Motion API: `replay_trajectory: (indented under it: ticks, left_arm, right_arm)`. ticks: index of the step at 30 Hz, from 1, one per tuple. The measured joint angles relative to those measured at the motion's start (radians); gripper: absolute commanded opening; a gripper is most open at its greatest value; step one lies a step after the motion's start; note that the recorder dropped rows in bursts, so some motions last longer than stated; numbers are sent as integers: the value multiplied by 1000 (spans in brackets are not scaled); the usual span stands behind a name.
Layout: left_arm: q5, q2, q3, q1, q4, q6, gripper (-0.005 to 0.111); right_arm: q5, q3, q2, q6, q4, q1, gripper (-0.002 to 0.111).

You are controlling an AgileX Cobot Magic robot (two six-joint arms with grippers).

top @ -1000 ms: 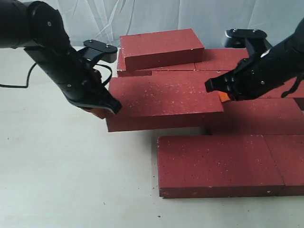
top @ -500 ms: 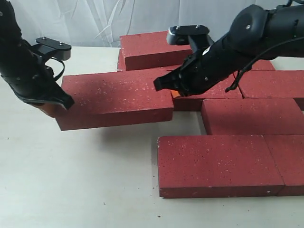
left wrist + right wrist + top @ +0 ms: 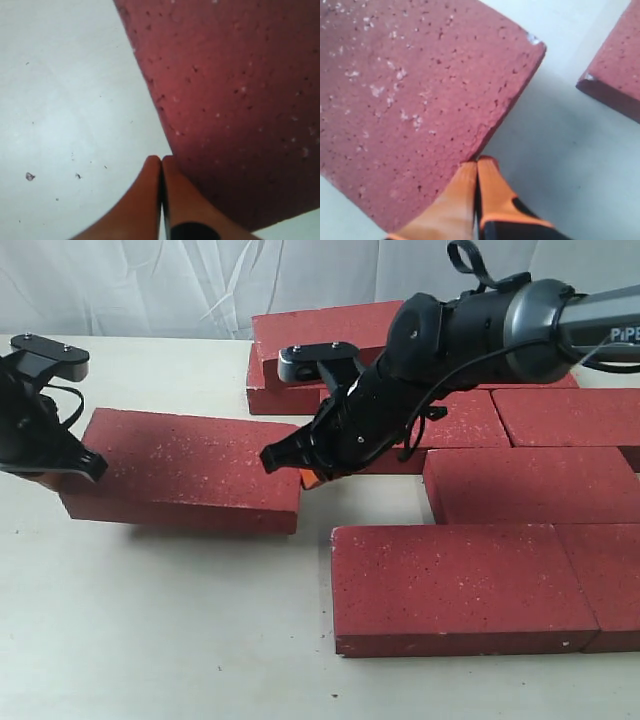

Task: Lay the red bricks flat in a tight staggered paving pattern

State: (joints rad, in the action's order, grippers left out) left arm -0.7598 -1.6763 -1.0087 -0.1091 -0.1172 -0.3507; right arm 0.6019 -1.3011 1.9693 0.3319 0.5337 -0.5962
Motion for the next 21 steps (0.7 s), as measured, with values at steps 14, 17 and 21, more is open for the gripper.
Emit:
replay_trajectory:
  ticks: [14,17,21]
  left_arm:
    - [180,0,108,0,-68,-18,0]
    - [190,0,124,0,-70,-18,0]
    - [204,0,130,0,-70,-18,0]
  right_arm:
    - [2,0,58,0,-40,-6,-1]
    - [-6,-4,58,0,-62,-6,-1]
    - [-48,-4,58,0,-69,-6,-1]
